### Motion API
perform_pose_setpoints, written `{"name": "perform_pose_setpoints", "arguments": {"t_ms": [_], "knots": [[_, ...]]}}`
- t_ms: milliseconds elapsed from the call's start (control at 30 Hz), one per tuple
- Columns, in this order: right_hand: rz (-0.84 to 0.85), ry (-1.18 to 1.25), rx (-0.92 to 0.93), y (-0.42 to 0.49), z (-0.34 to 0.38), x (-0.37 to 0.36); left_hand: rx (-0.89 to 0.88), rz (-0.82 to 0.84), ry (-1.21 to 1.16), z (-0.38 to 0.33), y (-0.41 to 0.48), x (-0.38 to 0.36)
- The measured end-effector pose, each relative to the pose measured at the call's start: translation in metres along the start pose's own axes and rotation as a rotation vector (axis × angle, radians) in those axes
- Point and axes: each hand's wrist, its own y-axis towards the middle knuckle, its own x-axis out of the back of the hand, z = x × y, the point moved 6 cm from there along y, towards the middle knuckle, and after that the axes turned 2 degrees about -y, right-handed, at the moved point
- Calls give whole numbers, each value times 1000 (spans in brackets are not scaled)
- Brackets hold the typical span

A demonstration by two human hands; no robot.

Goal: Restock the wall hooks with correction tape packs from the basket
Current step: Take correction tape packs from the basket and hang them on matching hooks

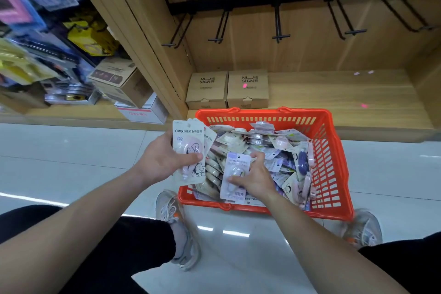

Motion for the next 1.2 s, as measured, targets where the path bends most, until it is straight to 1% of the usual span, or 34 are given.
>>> {"name": "perform_pose_setpoints", "arguments": {"t_ms": [100, 233, 433, 500, 600, 733, 833, 1033, 1200], "knots": [[5, 156, 51, -5, 8, 7, -5, -7, -42, 5, -3, 0], [-34, 315, 142, -4, 32, 32, -21, -36, -144, 1, 8, 1], [-80, 392, 252, -1, 99, 68, -109, -81, -280, -21, 25, 32], [-127, 393, 252, 15, 123, 71, -148, -90, -309, -29, 28, 50], [-144, 361, 270, 46, 166, 67, -176, -139, -388, -35, 36, 82], [-149, 250, 358, 87, 224, 50, -141, -240, -471, -21, 46, 120], [-147, 188, 402, 110, 255, 37, -113, -274, -530, -7, 52, 132], [-143, 245, 434, 139, 295, 23, -70, -266, -563, 8, 60, 135], [-148, 227, 402, 158, 304, 15, -51, -286, -560, 14, 64, 137]]}}
